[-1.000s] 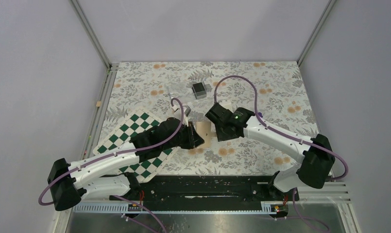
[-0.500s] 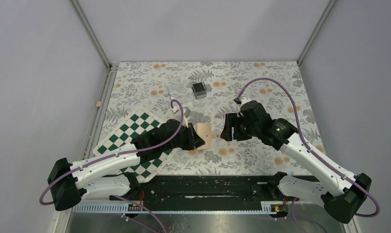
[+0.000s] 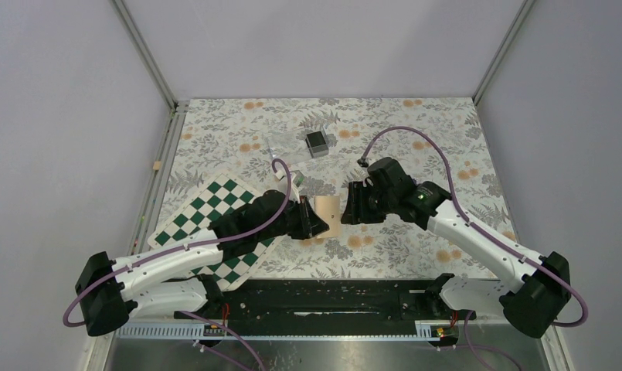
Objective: Put the credit cards into the card holder
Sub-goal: Open the card holder.
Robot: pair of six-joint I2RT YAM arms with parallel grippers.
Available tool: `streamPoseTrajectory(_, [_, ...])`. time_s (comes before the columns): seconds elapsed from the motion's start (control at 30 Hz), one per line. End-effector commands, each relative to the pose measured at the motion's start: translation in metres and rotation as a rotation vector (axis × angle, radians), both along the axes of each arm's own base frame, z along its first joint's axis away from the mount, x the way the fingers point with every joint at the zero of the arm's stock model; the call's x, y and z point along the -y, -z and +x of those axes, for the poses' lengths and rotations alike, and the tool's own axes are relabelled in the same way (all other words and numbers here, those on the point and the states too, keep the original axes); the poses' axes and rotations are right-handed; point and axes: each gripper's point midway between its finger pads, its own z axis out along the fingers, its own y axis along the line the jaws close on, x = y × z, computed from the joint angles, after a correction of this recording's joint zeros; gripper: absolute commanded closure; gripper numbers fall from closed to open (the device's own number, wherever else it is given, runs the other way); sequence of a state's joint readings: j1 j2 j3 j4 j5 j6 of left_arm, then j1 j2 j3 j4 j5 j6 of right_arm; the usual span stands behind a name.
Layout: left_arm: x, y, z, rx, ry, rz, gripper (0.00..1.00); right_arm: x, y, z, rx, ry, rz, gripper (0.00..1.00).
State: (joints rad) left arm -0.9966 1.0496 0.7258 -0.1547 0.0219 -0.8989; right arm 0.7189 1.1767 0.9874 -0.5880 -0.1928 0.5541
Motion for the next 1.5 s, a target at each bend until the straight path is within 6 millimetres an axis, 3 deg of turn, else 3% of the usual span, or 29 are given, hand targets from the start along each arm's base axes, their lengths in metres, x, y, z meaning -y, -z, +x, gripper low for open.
streamPoseTrajectory(0.0, [0.007, -0.024, 0.0, 0.039, 0.019, -0.089, 1.0, -0.004, -0.005, 0.009, 0.026, 0.015, 0.016, 0.5])
streamPoseTrajectory(0.4, [0.009, -0.021, -0.001, 0.034, 0.028, -0.097, 1.0, -0.005, 0.01, 0.013, -0.001, 0.019, -0.02, 0.59])
streamPoseTrajectory(0.6, [0.008, -0.022, -0.002, 0.038, 0.031, -0.101, 1.0, -0.005, 0.006, 0.018, 0.015, 0.019, -0.01, 0.6])
streamPoseTrajectory(0.73, [0.008, -0.022, -0.002, 0.04, 0.03, -0.101, 1.0, -0.006, 0.005, 0.019, 0.014, 0.014, -0.005, 0.71])
streamPoseTrajectory(0.87, [0.007, -0.021, -0.001, 0.042, 0.026, -0.098, 1.0, -0.008, 0.003, 0.017, 0.007, -0.008, 0.008, 0.96])
streamPoseTrajectory(0.93, [0.006, -0.021, -0.001, 0.046, 0.022, -0.092, 0.99, -0.008, -0.001, 0.015, 0.013, -0.022, 0.016, 1.0])
streamPoseTrajectory(1.0, [0.002, -0.02, 0.0, 0.059, 0.015, -0.079, 0.8, -0.007, -0.009, 0.013, 0.033, -0.048, 0.021, 1.0])
streamPoseTrajectory(1.07, [-0.008, -0.021, 0.005, 0.093, -0.011, -0.033, 0.37, -0.007, -0.023, 0.009, 0.073, -0.107, 0.033, 1.0])
streamPoseTrajectory(1.13, [-0.03, -0.018, 0.01, 0.133, -0.069, 0.046, 0.04, -0.004, -0.039, 0.004, 0.129, -0.178, 0.04, 1.0])
streamPoseTrajectory(1.23, [-0.064, -0.035, 0.016, 0.256, -0.141, 0.09, 0.01, -0.005, -0.068, -0.007, 0.209, -0.288, 0.082, 1.0])
streamPoseTrajectory(1.3, [-0.076, -0.049, 0.012, 0.361, -0.115, 0.078, 0.01, -0.007, -0.081, -0.017, 0.236, -0.362, 0.114, 1.0])
streamPoseTrajectory(1.47, [-0.077, -0.079, -0.018, 0.644, 0.142, 0.04, 0.01, -0.012, -0.1, -0.049, 0.196, -0.561, 0.196, 1.0])
